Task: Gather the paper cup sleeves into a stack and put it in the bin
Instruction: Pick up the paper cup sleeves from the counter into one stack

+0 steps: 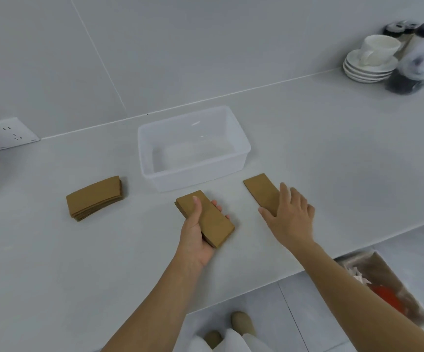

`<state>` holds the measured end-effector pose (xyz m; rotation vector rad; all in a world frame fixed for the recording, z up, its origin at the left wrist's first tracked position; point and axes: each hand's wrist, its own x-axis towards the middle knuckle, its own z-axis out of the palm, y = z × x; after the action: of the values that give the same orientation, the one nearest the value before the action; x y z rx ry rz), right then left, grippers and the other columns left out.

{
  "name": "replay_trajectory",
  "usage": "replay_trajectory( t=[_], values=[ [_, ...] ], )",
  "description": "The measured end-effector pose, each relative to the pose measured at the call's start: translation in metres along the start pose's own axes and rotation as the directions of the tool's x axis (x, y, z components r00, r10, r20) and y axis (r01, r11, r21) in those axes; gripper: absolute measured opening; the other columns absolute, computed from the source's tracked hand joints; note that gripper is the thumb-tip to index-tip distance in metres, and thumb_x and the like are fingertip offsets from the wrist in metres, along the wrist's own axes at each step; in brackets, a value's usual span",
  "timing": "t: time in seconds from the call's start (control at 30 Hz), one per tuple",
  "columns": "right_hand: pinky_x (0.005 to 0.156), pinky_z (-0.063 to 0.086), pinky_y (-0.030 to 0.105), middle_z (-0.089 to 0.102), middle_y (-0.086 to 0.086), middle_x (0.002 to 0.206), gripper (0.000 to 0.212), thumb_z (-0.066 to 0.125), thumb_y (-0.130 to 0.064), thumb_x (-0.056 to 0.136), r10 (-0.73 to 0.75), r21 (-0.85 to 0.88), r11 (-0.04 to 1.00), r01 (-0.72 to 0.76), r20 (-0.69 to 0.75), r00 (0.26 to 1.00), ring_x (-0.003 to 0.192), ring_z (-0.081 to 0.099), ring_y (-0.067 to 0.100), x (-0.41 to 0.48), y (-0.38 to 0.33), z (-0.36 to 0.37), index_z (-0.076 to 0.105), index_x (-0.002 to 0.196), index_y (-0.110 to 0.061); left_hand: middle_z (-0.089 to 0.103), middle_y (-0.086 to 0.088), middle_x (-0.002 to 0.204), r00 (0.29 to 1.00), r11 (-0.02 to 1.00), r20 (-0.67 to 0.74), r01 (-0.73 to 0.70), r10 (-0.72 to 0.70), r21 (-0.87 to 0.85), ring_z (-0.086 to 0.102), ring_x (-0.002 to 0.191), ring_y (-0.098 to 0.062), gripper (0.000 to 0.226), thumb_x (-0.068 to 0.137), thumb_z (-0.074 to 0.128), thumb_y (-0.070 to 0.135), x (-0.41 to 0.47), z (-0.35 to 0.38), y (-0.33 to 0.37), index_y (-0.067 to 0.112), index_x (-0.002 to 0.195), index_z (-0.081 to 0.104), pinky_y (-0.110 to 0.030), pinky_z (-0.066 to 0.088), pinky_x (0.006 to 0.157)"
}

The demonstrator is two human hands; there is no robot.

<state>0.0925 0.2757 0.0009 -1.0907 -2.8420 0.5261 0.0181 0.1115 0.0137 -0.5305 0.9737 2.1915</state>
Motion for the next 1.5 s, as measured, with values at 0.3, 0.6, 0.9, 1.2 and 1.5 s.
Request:
replay_trajectory(
  t=[0.3, 0.6, 0.9, 1.2, 1.5],
  values=[
    [0.098, 0.032, 0.039, 0.046, 0.011, 0.131, 0.048, 0.045, -0.041, 0.09, -0.055, -0.109, 0.992, 0.057, 0.025, 0.998, 0.12, 0.04, 0.03, -0.002, 0.006, 0.004, 0.04, 0.124, -0.007, 0.068, -0.008, 0.098, 1.0, 1.0, -0.009, 0.007, -0.007, -0.005, 0.064, 0.089, -0.02, 0.032, 0.081, 0.063, 0.039, -0.004, 0.006, -0.01, 0.016, 0.104, 0.06, -0.043, 0.054, 0.078],
    [0.094, 0.034, 0.035, 0.056, 0.009, 0.117, 0.046, 0.054, -0.036, 0.084, -0.127, 0.028, 0.992, 0.126, 0.054, 0.99, 0.109, 0.047, 0.026, -0.007, -0.016, -0.005, 0.045, 0.12, -0.009, 0.068, -0.007, 0.098, 0.999, 0.998, -0.037, -0.034, 0.032, -0.053, 0.064, 0.089, -0.02, 0.033, 0.083, 0.062, 0.04, -0.013, -0.004, -0.002, 0.017, 0.107, 0.059, -0.043, 0.053, 0.082],
    [0.095, 0.036, 0.033, 0.058, 0.006, 0.112, 0.048, 0.06, -0.04, 0.082, -0.359, 0.291, 0.901, 0.321, 0.087, 0.929, 0.105, 0.049, 0.023, -0.033, -0.082, -0.013, 0.049, 0.118, -0.01, 0.069, -0.008, 0.101, 0.995, 0.996, -0.048, -0.09, 0.089, -0.009, 0.065, 0.095, -0.023, 0.054, 0.074, 0.059, 0.055, -0.021, -0.024, 0.016, 0.012, 0.106, 0.065, -0.041, 0.051, 0.092],
    [0.096, 0.034, 0.031, 0.057, 0.001, 0.112, 0.047, 0.057, -0.043, 0.08, -0.543, 0.343, 0.811, 0.473, 0.143, 0.828, 0.105, 0.046, 0.019, -0.067, -0.126, -0.003, 0.05, 0.118, -0.015, 0.074, -0.007, 0.081, 0.989, 0.989, 0.005, -0.148, 0.148, -0.013, 0.072, 0.076, -0.021, 0.053, 0.076, 0.054, 0.057, -0.035, -0.044, 0.034, 0.01, 0.098, 0.065, -0.035, 0.057, 0.069],
    [0.099, 0.033, 0.031, 0.054, 0.001, 0.121, 0.05, 0.055, -0.044, 0.083, -0.625, 0.333, 0.764, 0.553, 0.166, 0.763, 0.111, 0.046, 0.019, -0.08, -0.136, 0.011, 0.049, 0.126, -0.02, 0.068, -0.007, 0.083, 0.988, 0.986, -0.012, -0.156, 0.156, -0.056, 0.064, 0.085, -0.025, 0.022, 0.083, 0.063, 0.026, -0.043, -0.06, 0.042, 0.007, 0.094, 0.066, -0.039, 0.052, 0.084]
  ],
)
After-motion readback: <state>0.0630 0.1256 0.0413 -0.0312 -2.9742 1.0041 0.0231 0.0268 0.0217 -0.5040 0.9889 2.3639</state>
